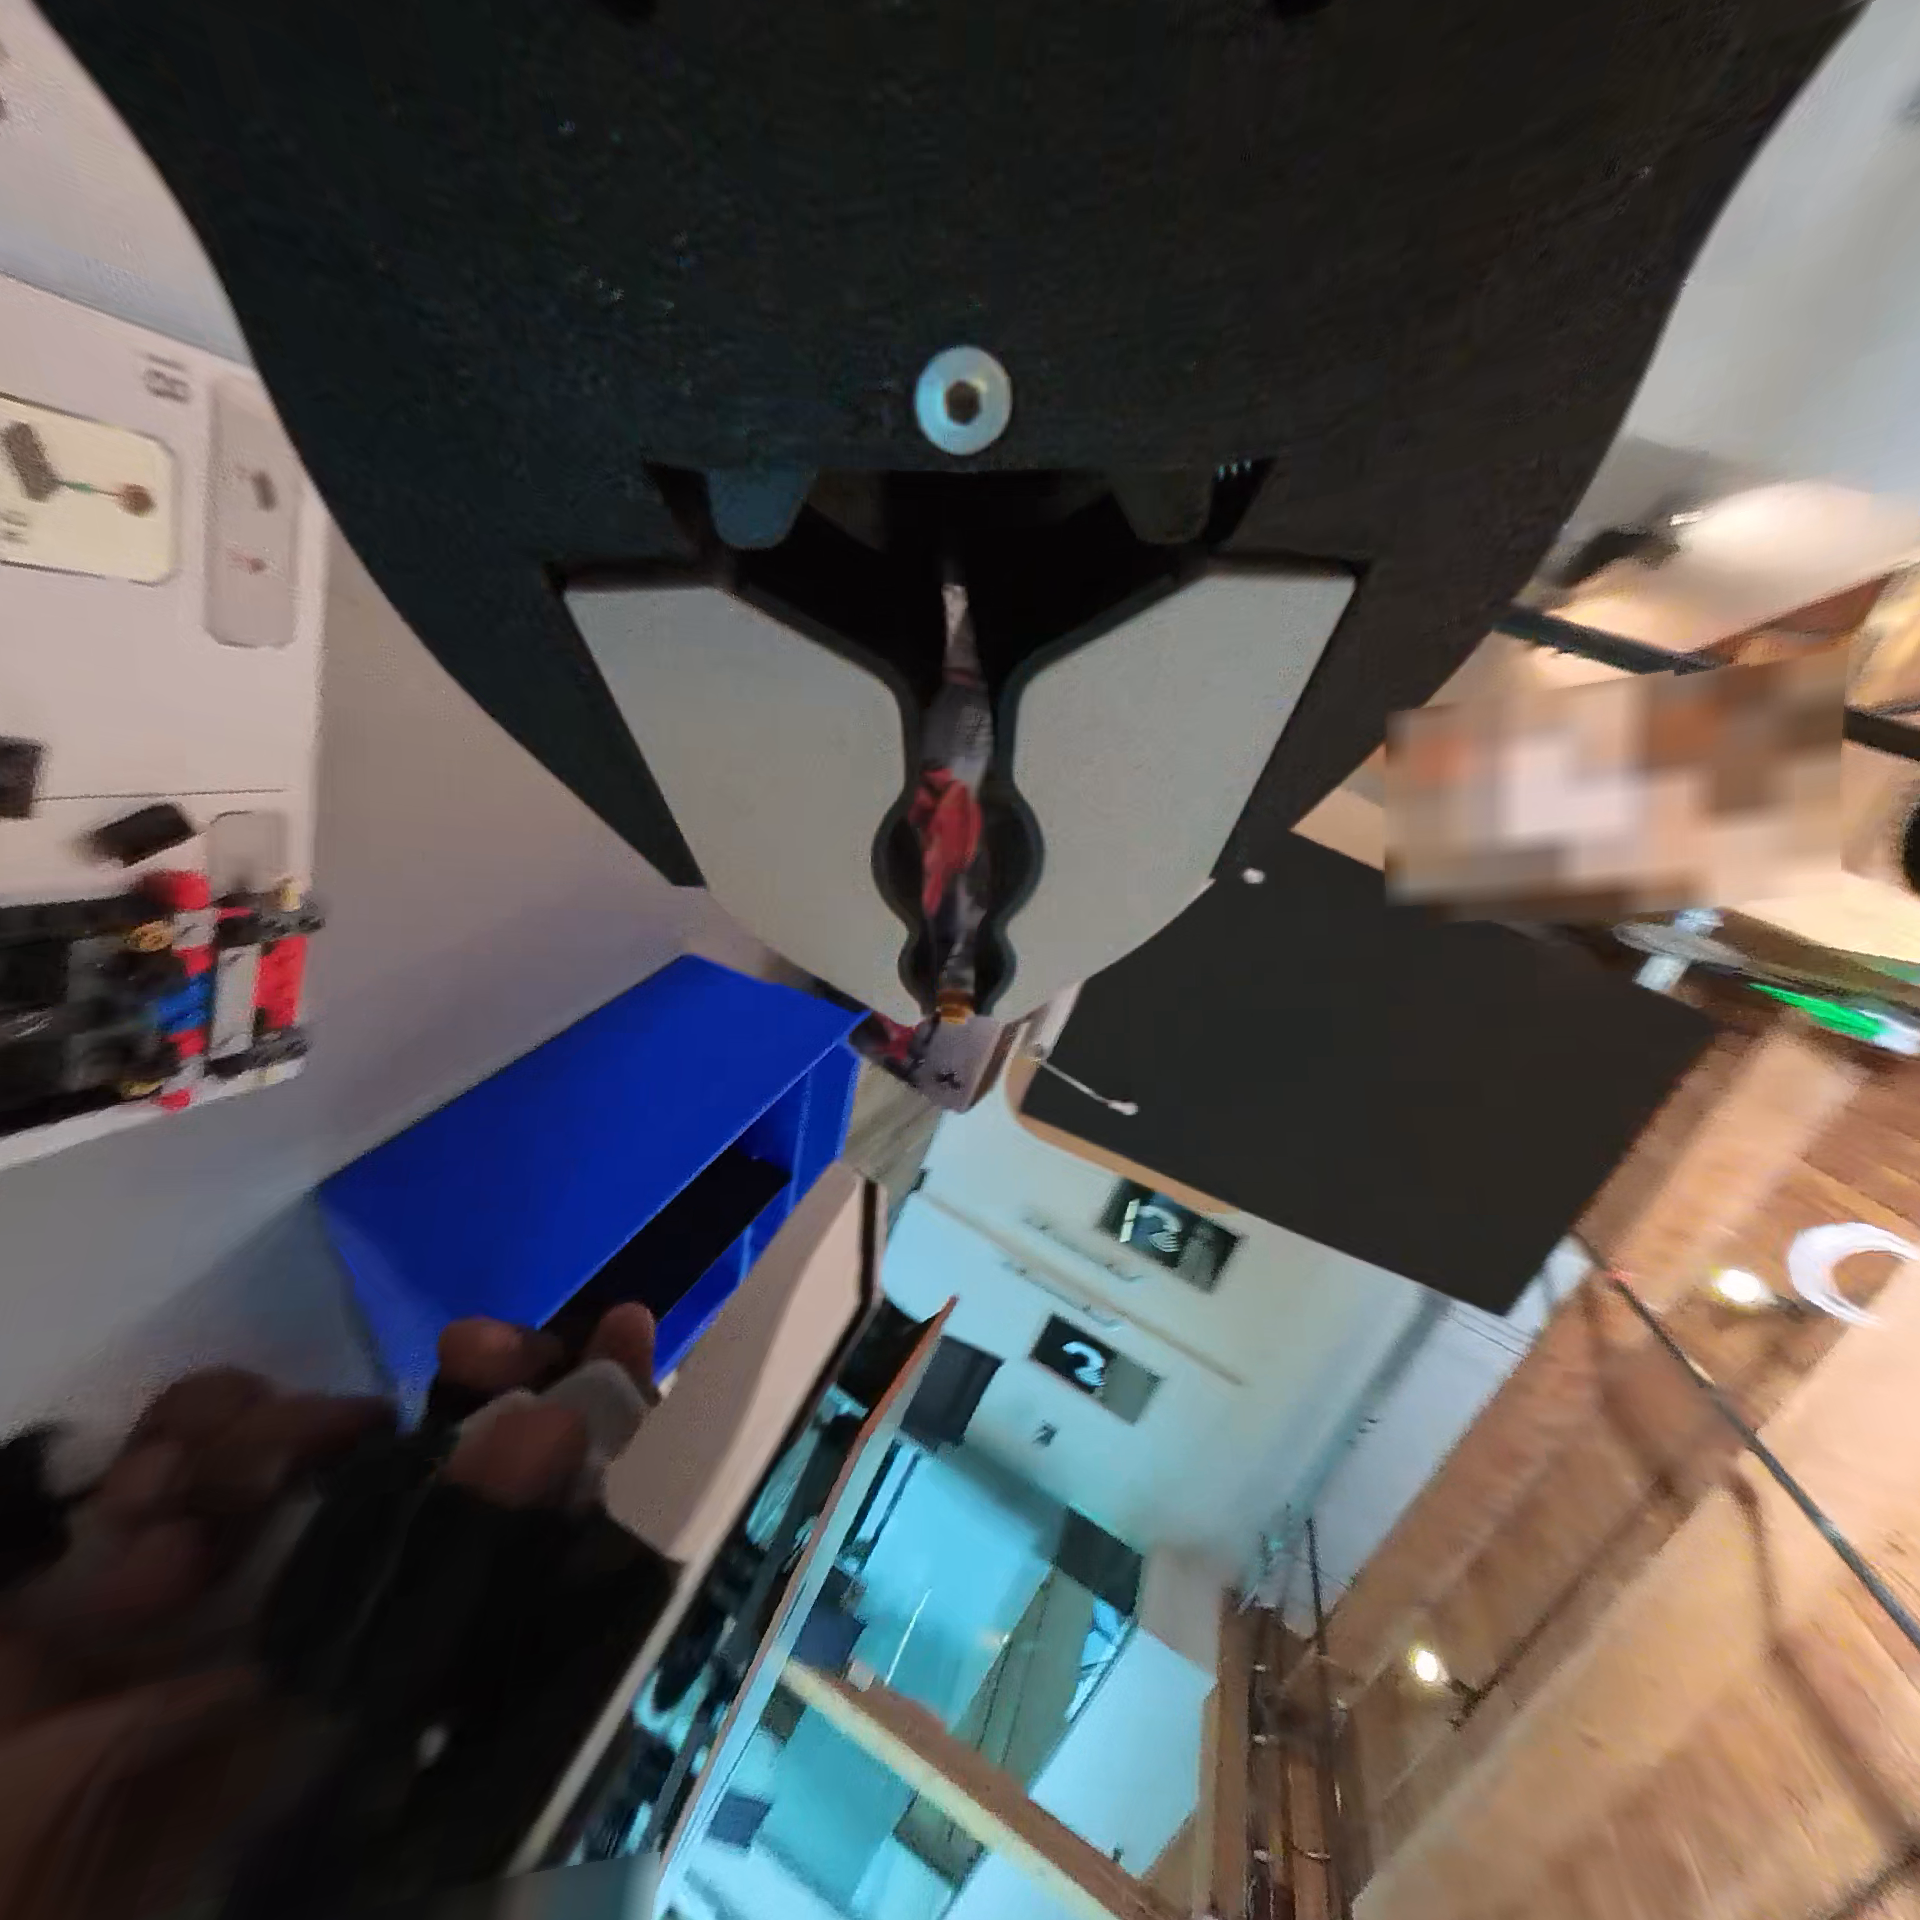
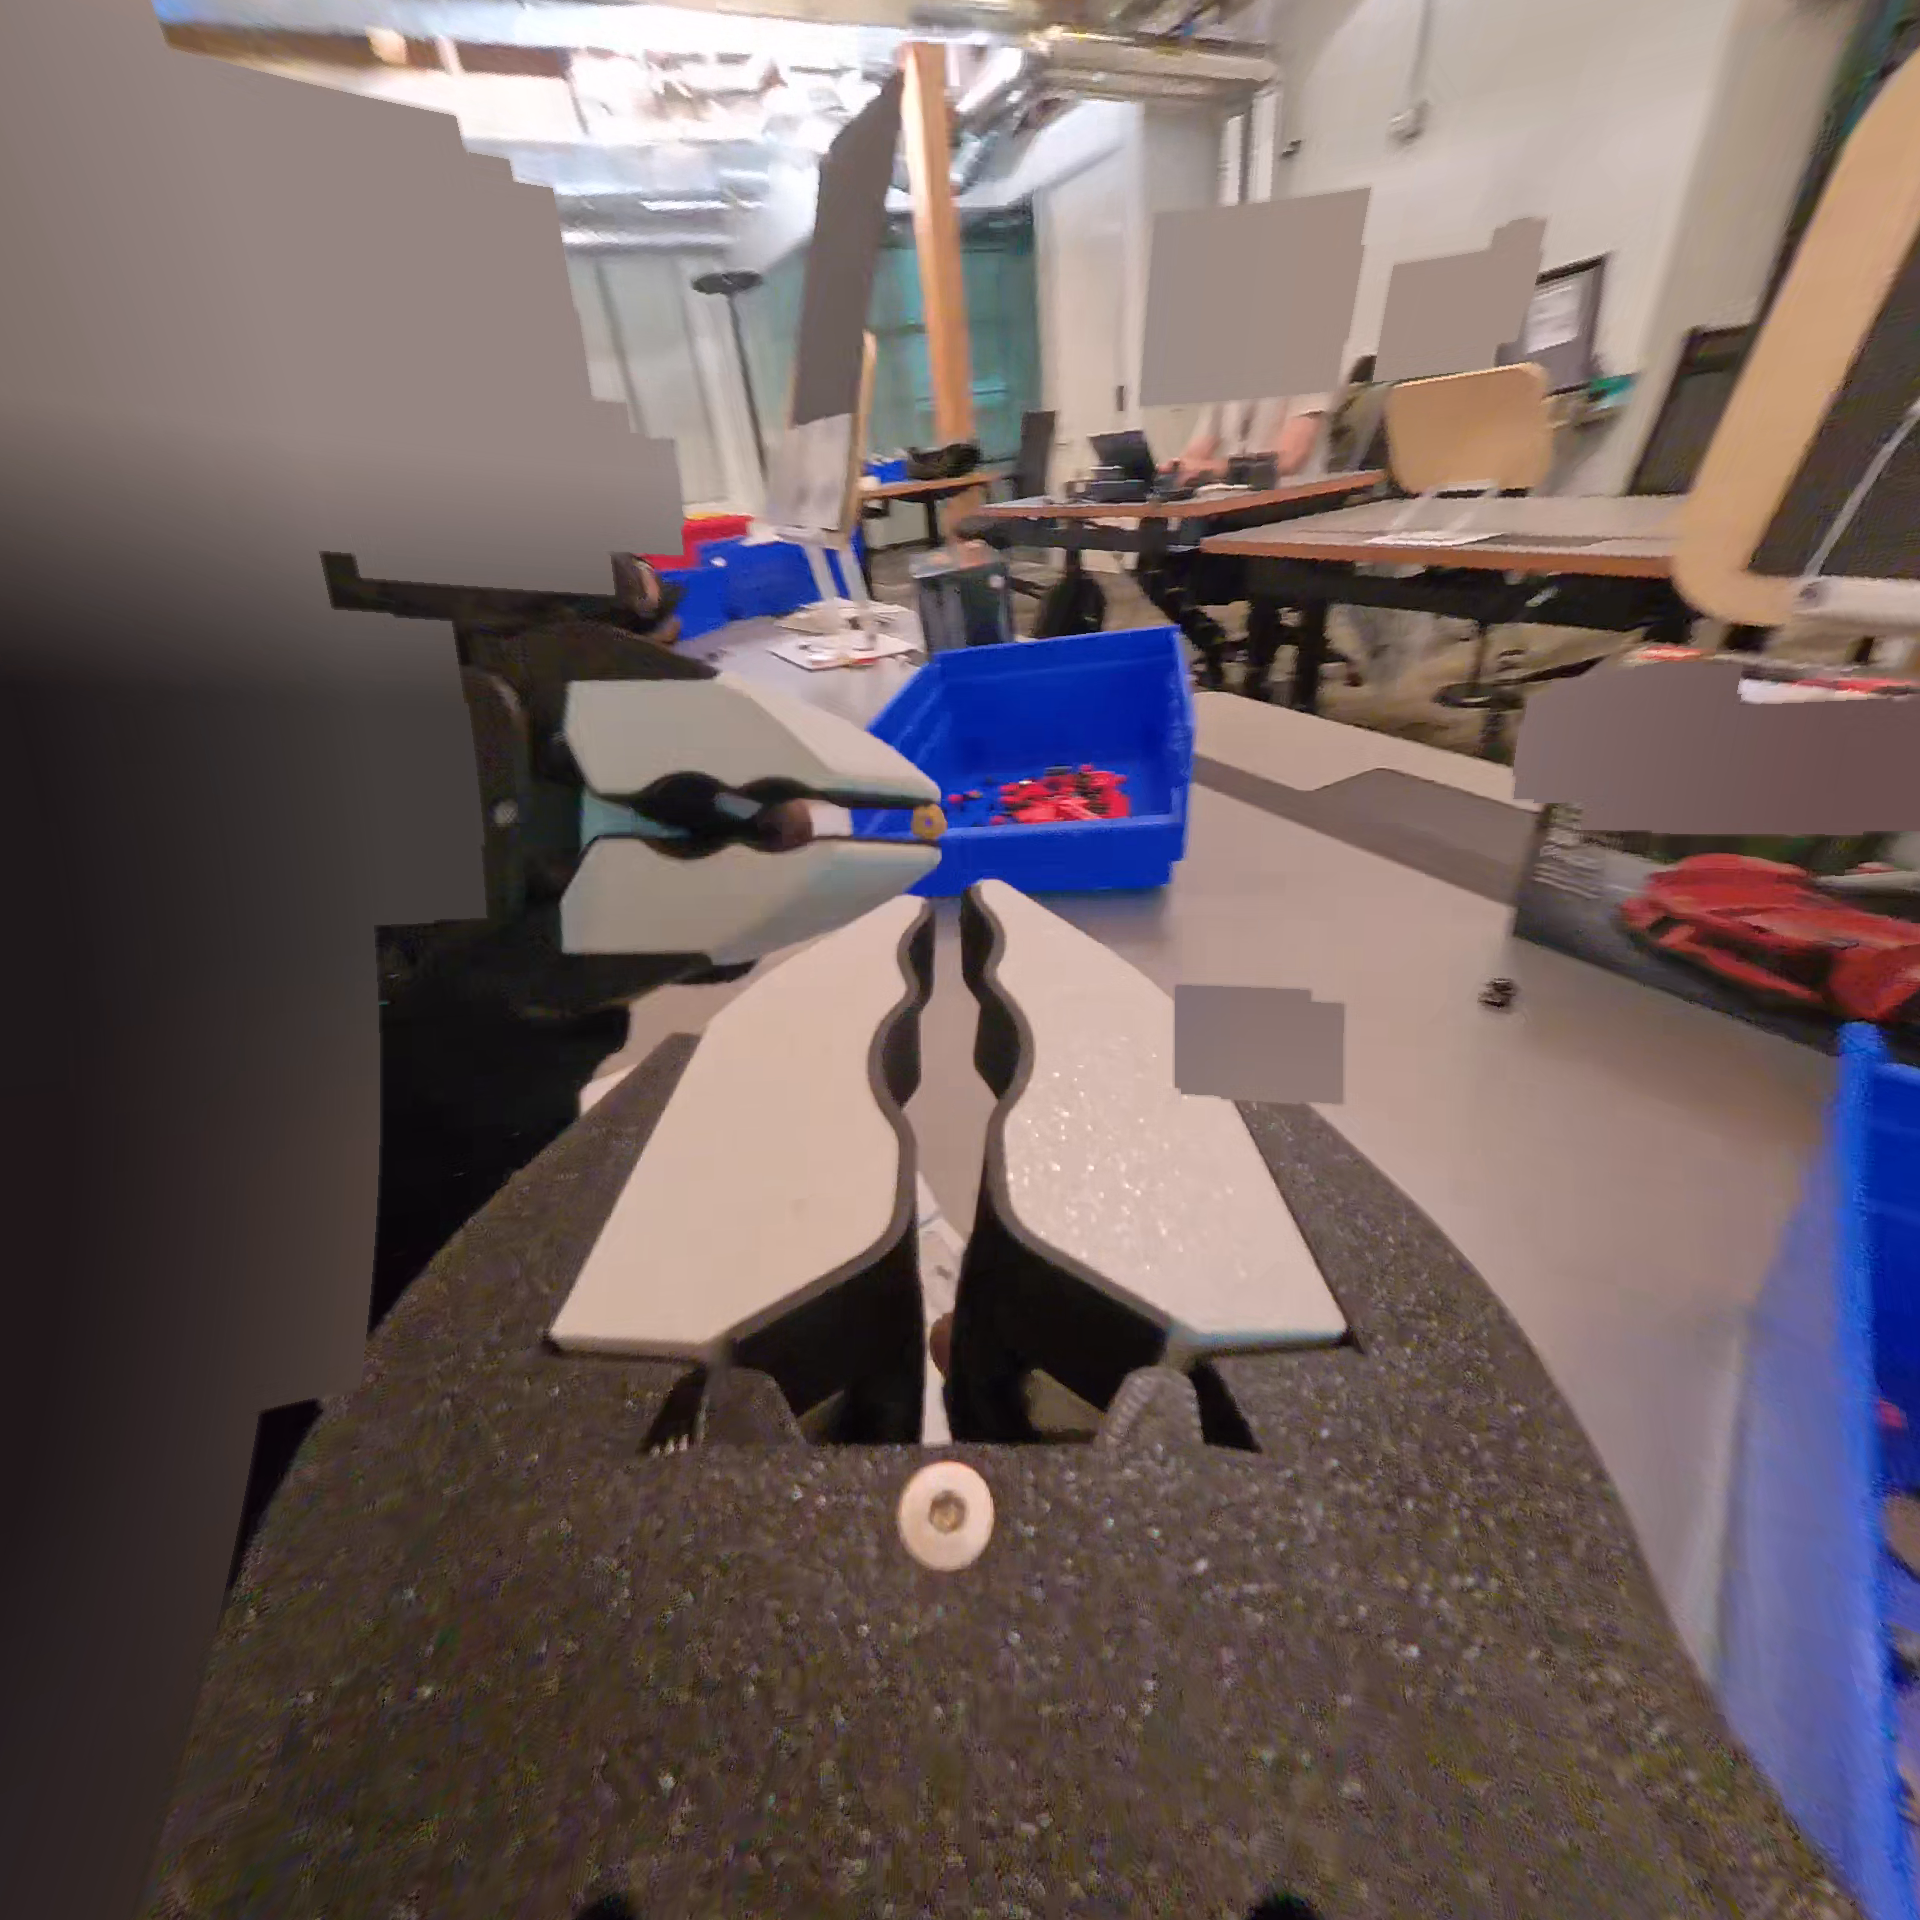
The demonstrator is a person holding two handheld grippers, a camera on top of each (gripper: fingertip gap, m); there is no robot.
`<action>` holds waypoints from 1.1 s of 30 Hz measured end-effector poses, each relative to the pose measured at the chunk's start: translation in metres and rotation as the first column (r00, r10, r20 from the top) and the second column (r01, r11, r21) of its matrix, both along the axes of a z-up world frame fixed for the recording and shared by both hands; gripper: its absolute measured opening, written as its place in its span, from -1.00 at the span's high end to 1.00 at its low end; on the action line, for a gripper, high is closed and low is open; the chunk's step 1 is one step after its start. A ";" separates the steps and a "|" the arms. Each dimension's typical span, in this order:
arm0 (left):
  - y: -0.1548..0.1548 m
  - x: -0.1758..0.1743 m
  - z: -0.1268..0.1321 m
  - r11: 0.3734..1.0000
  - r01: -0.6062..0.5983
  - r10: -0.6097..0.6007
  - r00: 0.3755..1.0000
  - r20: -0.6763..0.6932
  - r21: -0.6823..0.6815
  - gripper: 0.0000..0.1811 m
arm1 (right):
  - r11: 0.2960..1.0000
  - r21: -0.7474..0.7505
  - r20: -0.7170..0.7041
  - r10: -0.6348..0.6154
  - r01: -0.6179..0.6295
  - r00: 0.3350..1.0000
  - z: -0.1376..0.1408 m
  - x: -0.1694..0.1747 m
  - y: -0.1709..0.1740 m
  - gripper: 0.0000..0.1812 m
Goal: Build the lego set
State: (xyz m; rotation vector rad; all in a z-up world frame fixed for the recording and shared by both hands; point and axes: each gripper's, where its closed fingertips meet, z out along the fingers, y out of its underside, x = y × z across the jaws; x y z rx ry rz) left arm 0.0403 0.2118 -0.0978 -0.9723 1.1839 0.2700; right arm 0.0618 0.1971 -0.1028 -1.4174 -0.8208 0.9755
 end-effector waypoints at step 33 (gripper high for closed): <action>-0.009 0.007 -0.024 0.982 0.171 -0.175 0.983 -0.048 -0.079 0.74 | 0.998 0.059 0.196 -0.012 0.001 0.981 -0.022 -0.002 0.003 1.00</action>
